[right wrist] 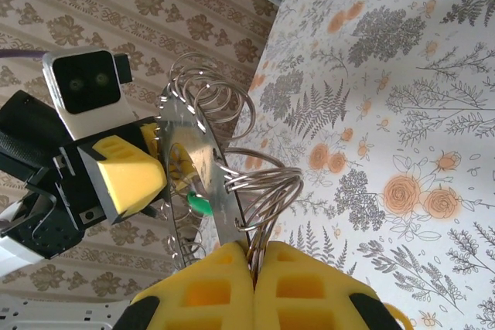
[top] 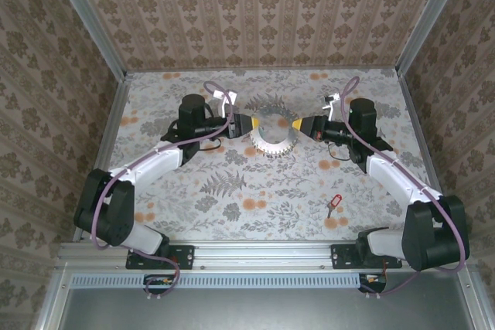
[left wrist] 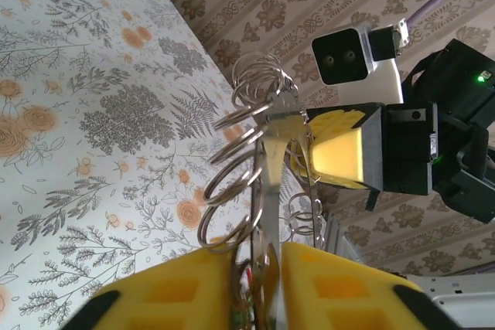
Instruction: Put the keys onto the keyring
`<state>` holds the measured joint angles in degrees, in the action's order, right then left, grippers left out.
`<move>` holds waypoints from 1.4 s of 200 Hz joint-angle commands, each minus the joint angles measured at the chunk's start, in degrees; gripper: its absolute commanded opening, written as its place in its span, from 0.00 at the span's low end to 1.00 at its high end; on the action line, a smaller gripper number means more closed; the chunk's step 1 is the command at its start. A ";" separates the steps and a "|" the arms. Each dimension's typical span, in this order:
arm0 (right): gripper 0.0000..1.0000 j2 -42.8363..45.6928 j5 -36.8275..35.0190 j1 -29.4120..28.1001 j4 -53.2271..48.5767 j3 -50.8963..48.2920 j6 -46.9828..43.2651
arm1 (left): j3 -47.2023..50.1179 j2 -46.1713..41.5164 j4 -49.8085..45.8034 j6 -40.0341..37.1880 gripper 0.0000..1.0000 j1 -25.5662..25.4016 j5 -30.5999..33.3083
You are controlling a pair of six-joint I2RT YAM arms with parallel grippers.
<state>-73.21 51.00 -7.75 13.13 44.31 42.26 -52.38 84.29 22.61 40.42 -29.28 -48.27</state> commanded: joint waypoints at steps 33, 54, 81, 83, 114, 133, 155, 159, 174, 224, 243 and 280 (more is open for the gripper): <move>0.08 0.91 0.86 -0.43 -0.37 2.42 -1.61 | -2.97 -0.26 2.41 -0.08 0.06 -0.43 -2.99; 0.15 3.39 -2.80 -0.42 -2.80 2.31 -4.17 | -3.00 -1.04 4.15 0.15 0.00 -0.43 -3.02; 0.23 7.83 -9.16 -0.43 -6.22 1.55 -8.10 | -2.64 -2.04 8.59 1.07 0.00 -0.26 -3.18; 0.24 8.11 -9.60 -0.43 -6.39 1.45 -8.28 | -2.57 -2.07 8.85 1.09 0.00 -0.26 -3.29; 0.36 14.60 -19.31 -0.42 -9.47 -0.22 -13.45 | -2.51 -3.33 12.06 0.28 0.00 0.25 -3.61; 0.42 20.43 -25.46 -0.42 -8.39 -2.53 -16.82 | -2.25 -4.67 13.25 -2.00 0.00 0.58 -3.62; 0.51 26.26 -31.22 -0.34 -3.06 -7.05 -18.81 | -2.76 -6.17 12.13 -6.71 0.00 0.99 -5.14; 0.49 27.18 -31.04 -0.34 -2.48 -7.72 -19.84 | -3.06 -6.34 11.49 -7.61 0.00 1.14 -5.52; 0.47 29.44 -25.88 -0.42 -1.00 -9.68 -27.07 | -4.60 -7.06 7.56 -10.94 0.00 1.63 -6.51; 0.28 31.11 -23.74 -4.31 -1.13 -13.23 -40.93 | -12.25 -8.48 -10.39 -23.25 0.00 2.74 -9.13; 0.23 32.21 -30.16 -10.67 2.94 -16.44 -49.34 | -13.83 -8.80 -12.67 -26.26 0.00 2.74 -9.03; 0.18 30.48 -40.02 -20.37 8.24 -18.60 -59.73 | -14.95 -9.01 -11.29 -26.89 0.00 2.73 -8.10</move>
<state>-42.28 19.18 -23.99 13.63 27.14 -6.74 -64.49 76.88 11.46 16.67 -26.89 -55.35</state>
